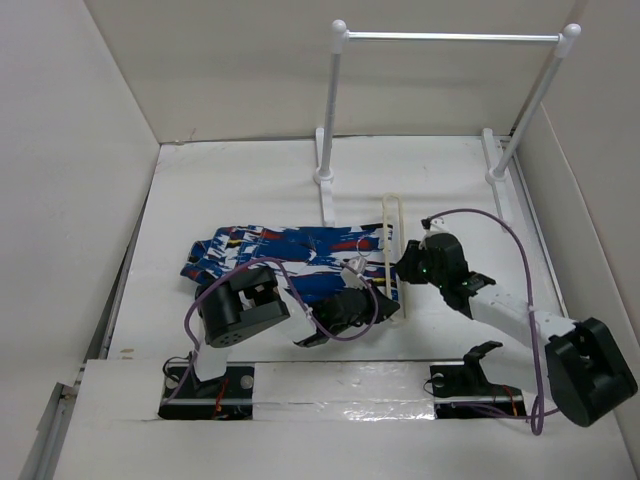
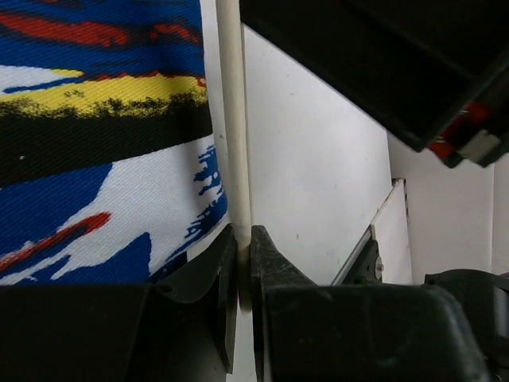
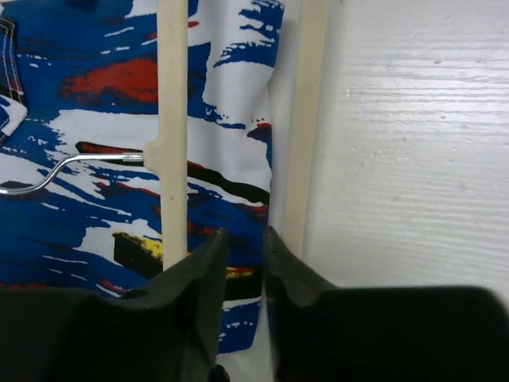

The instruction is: Place the trousers on the hanger

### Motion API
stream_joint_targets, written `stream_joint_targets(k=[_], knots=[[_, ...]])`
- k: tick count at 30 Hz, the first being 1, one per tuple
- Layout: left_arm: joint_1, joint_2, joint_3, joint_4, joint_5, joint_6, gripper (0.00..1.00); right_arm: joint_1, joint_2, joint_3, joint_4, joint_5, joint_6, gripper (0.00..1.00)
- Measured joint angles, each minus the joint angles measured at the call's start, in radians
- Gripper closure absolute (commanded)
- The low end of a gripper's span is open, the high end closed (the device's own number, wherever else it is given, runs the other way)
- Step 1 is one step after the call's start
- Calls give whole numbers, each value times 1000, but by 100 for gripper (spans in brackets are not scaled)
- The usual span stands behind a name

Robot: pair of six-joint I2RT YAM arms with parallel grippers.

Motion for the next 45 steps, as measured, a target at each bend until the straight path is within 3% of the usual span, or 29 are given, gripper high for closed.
stream_joint_targets(k=[1,7,10,15,18,22,23,32,38,45], knots=[[0,1,2,-1,3,-1,100,0,31,3,13,-10,-3,60],[1,19,8,13,10,-19,100,0,170,18,119,-53,-9,55],[5,22,8,14,9,-28,100,-2,223,19,164,-60,-6,46],[21,29,0,11,5,-61,100,-2,318,31,245,-85,-3,46],[28,30,-6,14,2,-76,100,-1,355,31,296,-109,5,62],[31,30,-14,31,6,-72,100,-1,385,26,364,-150,27,96],[29,30,-17,43,6,-66,100,-2,388,20,378,-160,32,100],[27,21,-47,63,6,-61,100,-90,229,-23,364,-282,47,100],[33,-11,-82,63,8,-59,100,-207,72,-18,245,-332,21,100],[34,-12,-83,56,23,-60,100,-370,55,85,95,-432,-19,100]])
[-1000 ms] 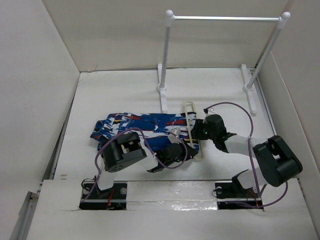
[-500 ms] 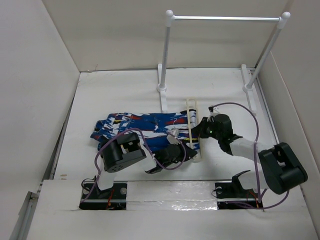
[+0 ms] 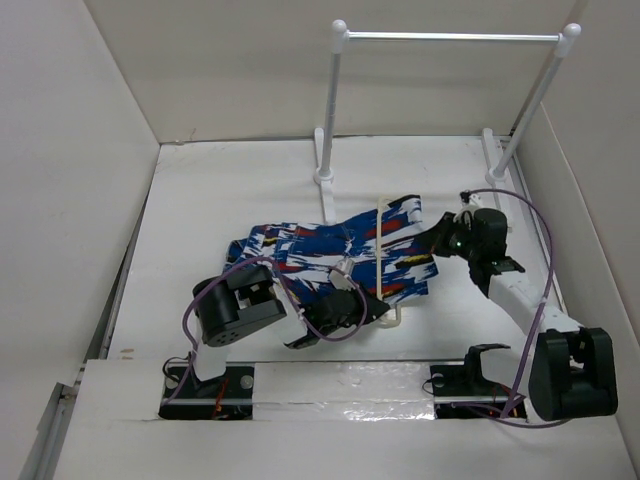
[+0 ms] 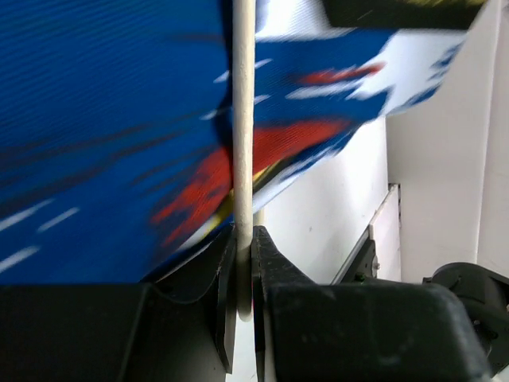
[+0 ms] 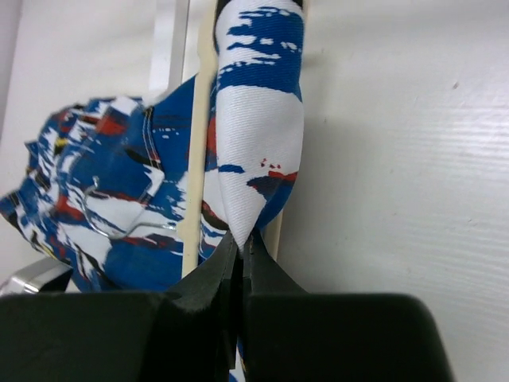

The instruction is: Place the trousers on the hanger

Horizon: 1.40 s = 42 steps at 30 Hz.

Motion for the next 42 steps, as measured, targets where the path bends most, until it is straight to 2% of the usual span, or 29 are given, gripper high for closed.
stream_joint_targets(k=[8,17,26,34,39,40,42], knots=[[17,-101,-91,-37,-25,-3,100,-169,-62,59,-92,-95,-27,100],[60,-267,-156,-179,-81,16,100,-299,-135,-18,-84,-192,10,100],[81,-321,-150,-338,-179,29,100,-307,-157,-99,-33,-207,18,100],[105,-433,-179,-434,-240,30,100,-311,-157,-146,-21,-204,21,100],[90,-451,-180,-450,-275,43,100,-311,-155,-146,-18,-201,25,100],[78,-451,-179,-455,-292,46,100,-311,-151,-146,-16,-201,26,99],[48,-451,-167,-479,-328,53,100,-309,-138,-146,-15,-195,24,86]])
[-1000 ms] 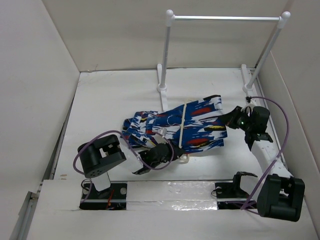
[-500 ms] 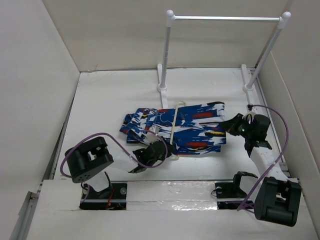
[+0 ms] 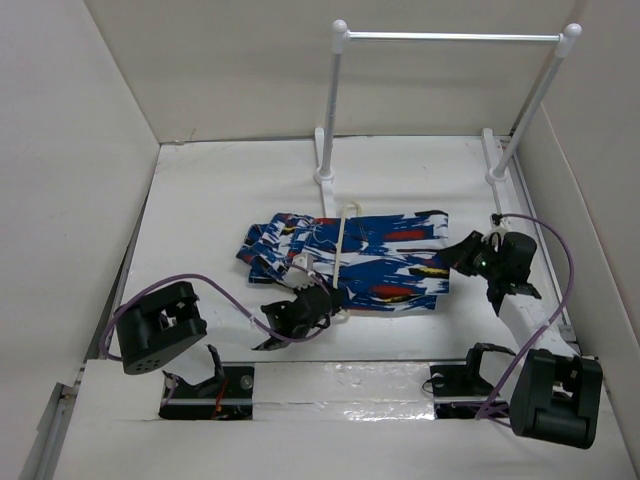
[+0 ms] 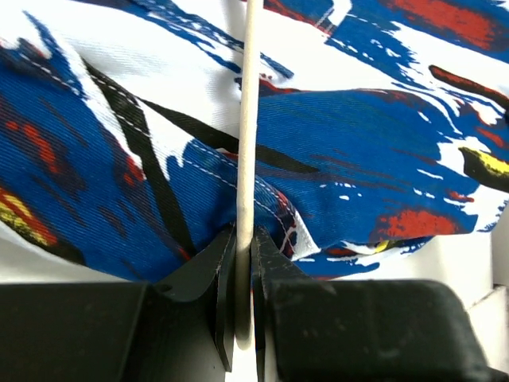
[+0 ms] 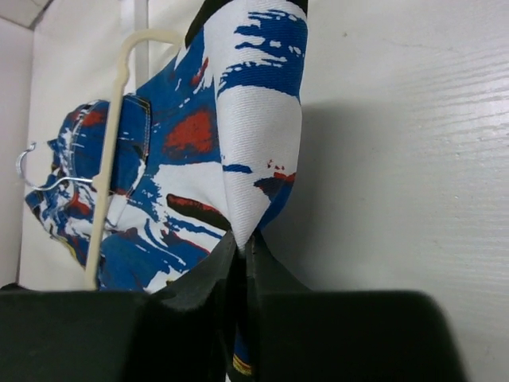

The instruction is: Place the trousers on the hanger

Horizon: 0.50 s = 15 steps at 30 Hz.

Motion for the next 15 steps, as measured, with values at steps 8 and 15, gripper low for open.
stream_joint_targets(k=[8,15], knots=[[-123,-31,44,-96,-181,63,100,166,-119,108,-101,177,-42,30],[-159,-102,44,-108,-274,161,100,586,-188,208,-56,364,7,95]])
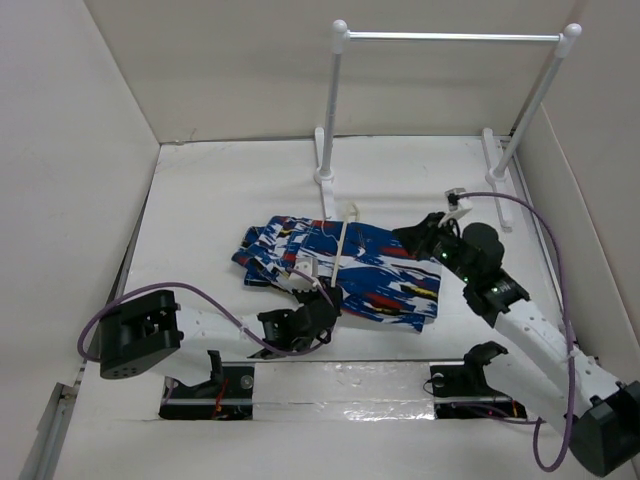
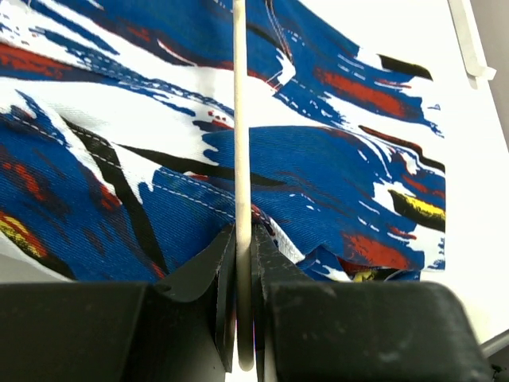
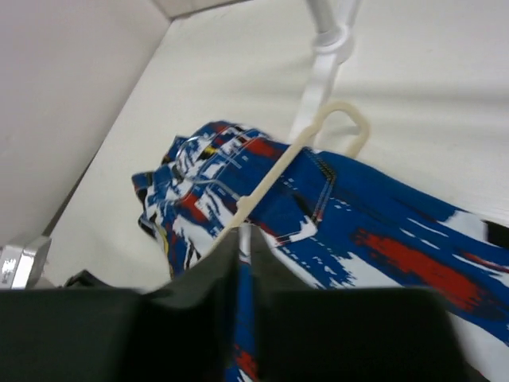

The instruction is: Place the trousers on the hanger

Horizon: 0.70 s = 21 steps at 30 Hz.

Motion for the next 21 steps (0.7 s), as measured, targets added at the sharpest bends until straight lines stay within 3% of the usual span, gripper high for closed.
stream_joint_targets(k=[1,4,5,6,7,9,15,21], knots=[[-3,-5,0,0,-6,8,100,50,16,-7,29,15,26,100],[-30,-20,0,1,-40,43,100,239,107,-43,148,89,113,100],[-41,-25,0,0,-51,50,100,294,152,-52,180,112,137,96],[-51,-28,0,-1,-61,57,100,349,199,-57,200,137,164,84],[-61,-31,0,-3,-71,62,100,394,245,-58,216,159,188,53],[-76,-40,0,-7,-85,72,100,457,323,-58,260,203,231,36],[-91,-77,-12,-7,-111,82,100,517,469,-58,366,319,328,35],[-111,-109,-46,6,-130,94,100,528,600,-58,491,356,380,53]])
